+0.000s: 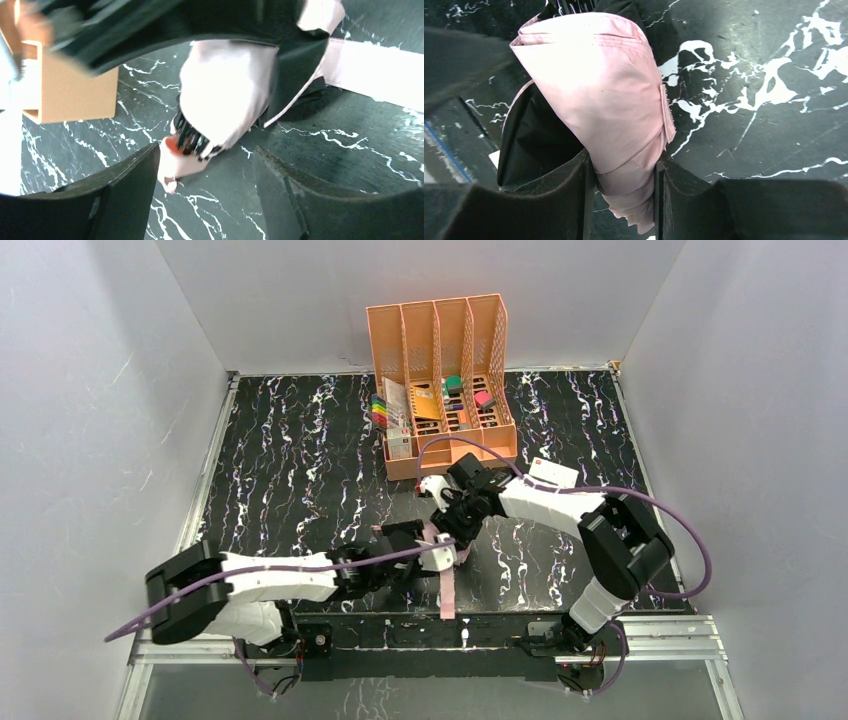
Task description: Put away the umbrella
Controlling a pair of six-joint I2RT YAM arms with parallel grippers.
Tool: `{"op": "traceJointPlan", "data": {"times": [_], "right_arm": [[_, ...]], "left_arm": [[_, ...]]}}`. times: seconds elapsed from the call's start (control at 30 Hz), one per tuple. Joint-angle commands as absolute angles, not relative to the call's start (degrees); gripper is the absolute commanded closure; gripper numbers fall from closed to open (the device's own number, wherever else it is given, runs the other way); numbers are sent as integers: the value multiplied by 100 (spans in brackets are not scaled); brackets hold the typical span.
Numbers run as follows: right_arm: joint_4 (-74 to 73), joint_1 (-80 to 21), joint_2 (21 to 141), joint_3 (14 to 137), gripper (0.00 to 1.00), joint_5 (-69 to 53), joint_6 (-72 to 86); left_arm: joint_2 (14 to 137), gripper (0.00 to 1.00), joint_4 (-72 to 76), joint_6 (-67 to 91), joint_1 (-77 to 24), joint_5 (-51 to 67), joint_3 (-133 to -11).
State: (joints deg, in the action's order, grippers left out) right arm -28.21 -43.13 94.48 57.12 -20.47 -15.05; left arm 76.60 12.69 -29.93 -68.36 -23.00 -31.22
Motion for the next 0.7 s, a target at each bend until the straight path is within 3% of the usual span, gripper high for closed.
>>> {"op": "traceJointPlan", "data": {"times": [0.0, 0.2, 0.37, 0.67], "right_arm": [[-1970, -4352, 9285, 5099, 92, -699, -1677], [-1492, -4562, 9207, 4773, 91, -735, -1921], [-1124, -4952, 9268, 4466, 89, -273, -2280], [807, -5727, 8352, 2949, 86, 413, -3407]], "left_arm": [[6604, 32, 449, -1827, -6811, -2236, -3221], [4950, 29, 78, -884, -6799, -2131, -3118], [4412, 28, -66, -350, -6588, -2515, -3046], [4127, 25, 720, 545, -3799, 59, -2890]]}}
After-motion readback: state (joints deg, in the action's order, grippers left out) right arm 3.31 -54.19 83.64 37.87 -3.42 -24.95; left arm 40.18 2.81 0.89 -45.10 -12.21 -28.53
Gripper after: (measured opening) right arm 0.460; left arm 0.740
